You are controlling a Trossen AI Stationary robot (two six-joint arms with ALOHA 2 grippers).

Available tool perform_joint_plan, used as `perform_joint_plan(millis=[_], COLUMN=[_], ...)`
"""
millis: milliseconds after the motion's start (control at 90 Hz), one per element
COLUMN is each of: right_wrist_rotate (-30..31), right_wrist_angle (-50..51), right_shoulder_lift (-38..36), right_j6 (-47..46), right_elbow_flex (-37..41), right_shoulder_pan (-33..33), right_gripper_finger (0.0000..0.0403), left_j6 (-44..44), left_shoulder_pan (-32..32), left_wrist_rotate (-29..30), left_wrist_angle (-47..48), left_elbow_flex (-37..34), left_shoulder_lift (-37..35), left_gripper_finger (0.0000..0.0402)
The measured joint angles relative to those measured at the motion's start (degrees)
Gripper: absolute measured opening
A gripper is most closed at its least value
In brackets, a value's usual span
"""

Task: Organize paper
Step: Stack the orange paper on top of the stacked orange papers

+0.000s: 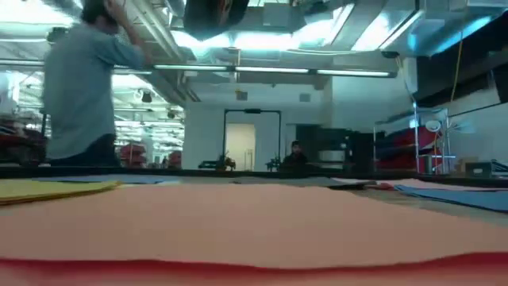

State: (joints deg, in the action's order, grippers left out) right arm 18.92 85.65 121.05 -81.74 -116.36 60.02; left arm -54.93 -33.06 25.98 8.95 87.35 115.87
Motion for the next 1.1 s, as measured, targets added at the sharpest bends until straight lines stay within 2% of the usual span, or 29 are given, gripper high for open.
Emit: perform_joint_plan(millis=[144,289,433,567,722,856,956,1100], right_wrist_rotate=[-0.02,-0.25,2.96,4.85,3.75,3.26,3.60,2.92], right_wrist_angle=[-0.09,-0.11,-0.72,-1.52,-10.46,-27.44,-40.17,-51.85], right_shoulder_lift=[0.00,-0.02,-0.09,-0.09,-0.72,-4.65,-7.75,-12.72], right_j6=[0.05,0.05,-0.73,-0.08,6.93,11.32,13.37,14.50], right_elbow_flex=[0.01,0.01,1.12,4.57,11.42,21.09,29.73,40.92], right_shoulder_pan=[-0.03,-0.03,-0.86,-3.55,-6.36,-7.20,-7.12,-6.73], right_gripper_finger=[0.0000,0.0000,0.0000,0.0000,0.0000,0.0000,0.0000,0.0000], left_j6=[2.79,-1.52,-7.34,-10.18,-10.17,-8.45,-3.26,7.12], left_shoulder_pan=[0.08,0.81,0.60,-0.37,-1.70,-3.23,-4.45,-5.58], left_wrist_rotate=[-1.23,-1.40,-3.25,-5.75,-7.31,-7.36,-7.09,-6.48], left_wrist_angle=[3.85,18.69,33.54,40.50,38.48,30.46,21.21,12.01], left_elbow_flex=[0.00,0.00,0.00,-0.04,-1.80,-3.84,-5.90,-8.44], left_shoulder_lift=[-0.08,-1.85,-2.79,-2.79,-2.88,-2.90,-2.90,-2.90], left_gripper_finger=[0.0000,0.0000,0.0000,0.0000,0.0000,0.0000,0.0000,0.0000])
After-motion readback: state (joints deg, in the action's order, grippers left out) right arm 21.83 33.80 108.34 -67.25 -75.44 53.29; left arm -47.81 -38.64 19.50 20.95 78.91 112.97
